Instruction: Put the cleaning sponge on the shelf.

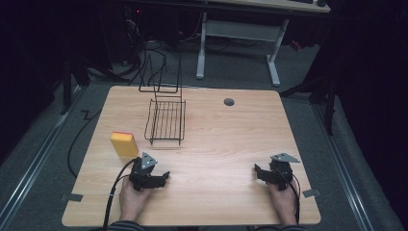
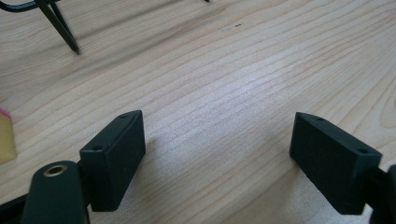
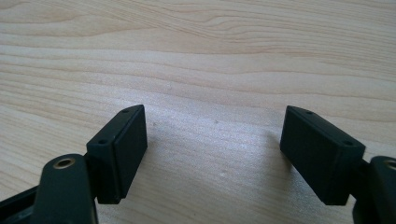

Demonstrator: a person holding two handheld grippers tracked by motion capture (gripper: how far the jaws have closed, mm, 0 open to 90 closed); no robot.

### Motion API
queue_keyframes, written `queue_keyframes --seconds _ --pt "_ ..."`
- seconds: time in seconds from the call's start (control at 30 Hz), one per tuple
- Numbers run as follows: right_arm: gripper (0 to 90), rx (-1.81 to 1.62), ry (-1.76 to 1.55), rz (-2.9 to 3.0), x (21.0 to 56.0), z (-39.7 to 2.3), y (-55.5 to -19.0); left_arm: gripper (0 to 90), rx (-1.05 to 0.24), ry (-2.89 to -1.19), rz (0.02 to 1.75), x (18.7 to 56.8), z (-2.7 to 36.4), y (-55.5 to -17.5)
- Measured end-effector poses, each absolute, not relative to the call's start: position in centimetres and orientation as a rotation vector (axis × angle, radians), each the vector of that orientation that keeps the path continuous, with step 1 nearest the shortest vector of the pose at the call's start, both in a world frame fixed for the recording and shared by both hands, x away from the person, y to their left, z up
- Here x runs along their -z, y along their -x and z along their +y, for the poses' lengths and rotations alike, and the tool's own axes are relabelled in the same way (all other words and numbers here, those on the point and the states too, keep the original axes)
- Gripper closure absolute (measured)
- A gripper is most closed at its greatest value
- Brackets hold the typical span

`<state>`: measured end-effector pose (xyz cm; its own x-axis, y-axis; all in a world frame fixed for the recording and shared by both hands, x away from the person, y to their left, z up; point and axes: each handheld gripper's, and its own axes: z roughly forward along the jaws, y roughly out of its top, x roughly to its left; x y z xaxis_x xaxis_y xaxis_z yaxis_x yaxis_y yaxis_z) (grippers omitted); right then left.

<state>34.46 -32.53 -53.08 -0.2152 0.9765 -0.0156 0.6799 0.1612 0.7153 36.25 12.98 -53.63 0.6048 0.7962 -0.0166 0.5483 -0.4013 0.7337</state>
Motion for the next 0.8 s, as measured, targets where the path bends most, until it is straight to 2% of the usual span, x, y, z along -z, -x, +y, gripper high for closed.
queue_keyframes --seconds 0.8 --pt "23.3 -0.81 -1.567 1.958 53.08 -32.49 -34.53 18.1 -0.45 -2.103 1.079 53.63 12.83 -35.96"
